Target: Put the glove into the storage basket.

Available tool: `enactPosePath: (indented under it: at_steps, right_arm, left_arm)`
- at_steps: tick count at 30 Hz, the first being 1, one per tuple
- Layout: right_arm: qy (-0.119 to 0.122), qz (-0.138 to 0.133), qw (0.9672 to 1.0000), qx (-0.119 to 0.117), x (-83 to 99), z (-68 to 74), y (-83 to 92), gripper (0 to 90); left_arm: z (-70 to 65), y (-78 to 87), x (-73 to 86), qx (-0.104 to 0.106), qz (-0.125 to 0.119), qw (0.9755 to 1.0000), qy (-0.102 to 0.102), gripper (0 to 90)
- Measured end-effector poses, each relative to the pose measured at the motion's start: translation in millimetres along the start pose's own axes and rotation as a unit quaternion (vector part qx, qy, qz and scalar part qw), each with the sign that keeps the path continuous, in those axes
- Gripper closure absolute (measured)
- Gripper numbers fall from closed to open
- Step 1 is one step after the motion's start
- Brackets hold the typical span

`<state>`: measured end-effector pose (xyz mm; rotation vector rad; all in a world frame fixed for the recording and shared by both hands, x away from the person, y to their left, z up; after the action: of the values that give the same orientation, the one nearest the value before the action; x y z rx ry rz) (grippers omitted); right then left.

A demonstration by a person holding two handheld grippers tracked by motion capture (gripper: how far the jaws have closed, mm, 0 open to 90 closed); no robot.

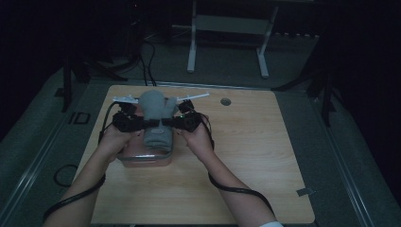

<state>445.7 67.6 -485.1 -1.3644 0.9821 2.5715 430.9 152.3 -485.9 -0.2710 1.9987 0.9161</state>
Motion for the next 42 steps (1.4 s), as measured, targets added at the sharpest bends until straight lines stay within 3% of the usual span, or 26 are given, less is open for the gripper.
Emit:
enactPosePath:
  at_steps: [4,8,17,23,27,33,36,37,40,42]
  right_arm:
    - [0.006,0.007,0.9999,-0.005,-3.7,11.2,-16.1,78.4]
    - [0.007,0.015,0.9999,-0.002,-2.8,13.6,-26.6,78.3]
    - [-0.008,0.046,0.9987,0.021,20.8,-4.2,-51.9,78.3]
    - [0.005,0.079,0.9958,0.045,35.3,-15.8,-67.7,78.1]
    - [0.023,0.091,0.9935,0.064,39.5,-18.7,-73.3,77.8]
    - [0.048,0.122,0.987,0.093,42.0,-21.1,-79.7,73.2]
    - [0.062,0.132,0.9832,0.11,43.4,-22.2,-79.7,66.5]
    - [0.067,0.133,0.9824,0.113,43.0,-22.1,-78.8,60.1]
    - [0.075,0.138,0.9819,0.106,42.1,-21.3,-76.1,50.4]
    - [0.077,0.135,0.9819,0.109,41.9,-22.6,-73.2,50.4]
  left_arm:
    - [11.2,12.6,4.5,-0.007,-0.002,0.9999,0.01,75.4]
    - [18.9,12.2,10.8,-0.011,0.004,0.9997,0.019,75.4]
    - [39.4,-9.6,36.4,-0.025,0.051,0.9973,0.046,75.2]
    - [48.2,-22.9,50.4,-0.049,0.096,0.9932,0.044,75.2]
    - [52.1,-27.2,54.5,-0.057,0.107,0.9913,0.051,75.1]
    - [56.4,-33.0,60.3,-0.075,0.142,0.9854,0.057,75.1]
    - [57.6,-36.6,63.7,-0.082,0.162,0.9815,0.062,74.9]
    - [58.2,-38.7,65.0,-0.086,0.169,0.98,0.061,74.6]
    - [57.8,-46.2,70.0,-0.097,0.202,0.9735,0.047,73.0]
    - [58.8,-49.4,70.3,-0.105,0.206,0.9718,0.045,70.3]
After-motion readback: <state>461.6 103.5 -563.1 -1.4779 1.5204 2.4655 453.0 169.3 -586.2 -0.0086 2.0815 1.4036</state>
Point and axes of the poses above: each handheld gripper's, and its own axes: y roughly backward along the jaws, x roughly out of its underside, z roughly to its left, the point moved 10 cm from there along -y, roughly forward along the jaws, and after that the axes turned 4 degrees about -z, right-handed, at the moved point
